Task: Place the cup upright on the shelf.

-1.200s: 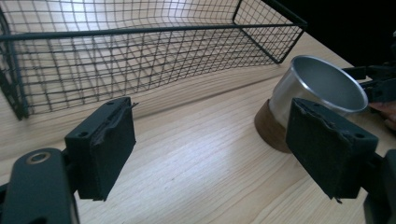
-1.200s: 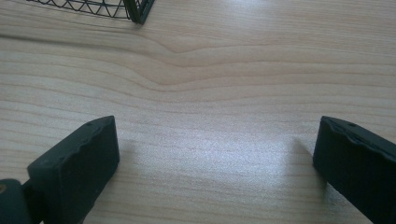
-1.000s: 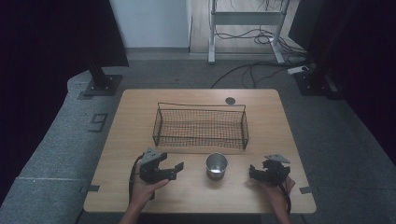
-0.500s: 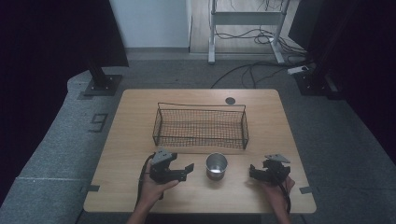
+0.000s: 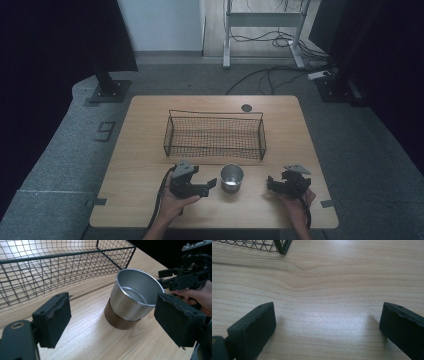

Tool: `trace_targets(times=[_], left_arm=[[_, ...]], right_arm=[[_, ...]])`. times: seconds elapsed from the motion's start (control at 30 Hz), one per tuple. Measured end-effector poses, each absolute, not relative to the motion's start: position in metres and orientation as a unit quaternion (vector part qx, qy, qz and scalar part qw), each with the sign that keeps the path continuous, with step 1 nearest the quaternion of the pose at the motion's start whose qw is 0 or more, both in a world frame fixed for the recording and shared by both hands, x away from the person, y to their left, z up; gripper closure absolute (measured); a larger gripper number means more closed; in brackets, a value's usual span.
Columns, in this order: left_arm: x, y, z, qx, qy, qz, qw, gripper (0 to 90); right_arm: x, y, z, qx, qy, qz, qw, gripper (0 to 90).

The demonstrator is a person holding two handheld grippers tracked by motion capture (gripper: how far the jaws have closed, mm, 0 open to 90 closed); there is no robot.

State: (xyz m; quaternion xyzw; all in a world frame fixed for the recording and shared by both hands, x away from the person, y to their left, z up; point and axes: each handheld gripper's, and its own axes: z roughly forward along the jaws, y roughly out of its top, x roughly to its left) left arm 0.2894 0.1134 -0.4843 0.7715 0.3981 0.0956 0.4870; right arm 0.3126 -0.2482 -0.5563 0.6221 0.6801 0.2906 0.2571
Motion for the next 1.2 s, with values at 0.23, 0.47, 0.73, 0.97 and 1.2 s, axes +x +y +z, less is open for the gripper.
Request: trace_targets(times=[0.23,0.47,0.73,0.97,1.2], left_arm=[[0.290,0.108,-0.485,0.777,0.396,0.088,0.481,13.4],[0.291,0.099,-0.487,0.787,0.387,0.075,0.475,10.6],[0.293,0.085,-0.486,0.797,0.372,0.072,0.471,7.4],[0.296,0.079,-0.489,0.802,0.366,0.068,0.467,4.1],[0.301,0.070,-0.493,0.802,0.364,0.063,0.470,2.3]], right_arm=[[0.313,-0.248,-0.556,0.622,0.680,0.291,0.257,0.6],[0.313,-0.248,-0.556,0.621,0.680,0.291,0.258,1.5],[0.313,-0.248,-0.556,0.621,0.680,0.292,0.258,1.8],[0.312,-0.248,-0.556,0.621,0.680,0.292,0.258,2.1],[0.312,-0.248,-0.556,0.620,0.680,0.293,0.258,2.4]])
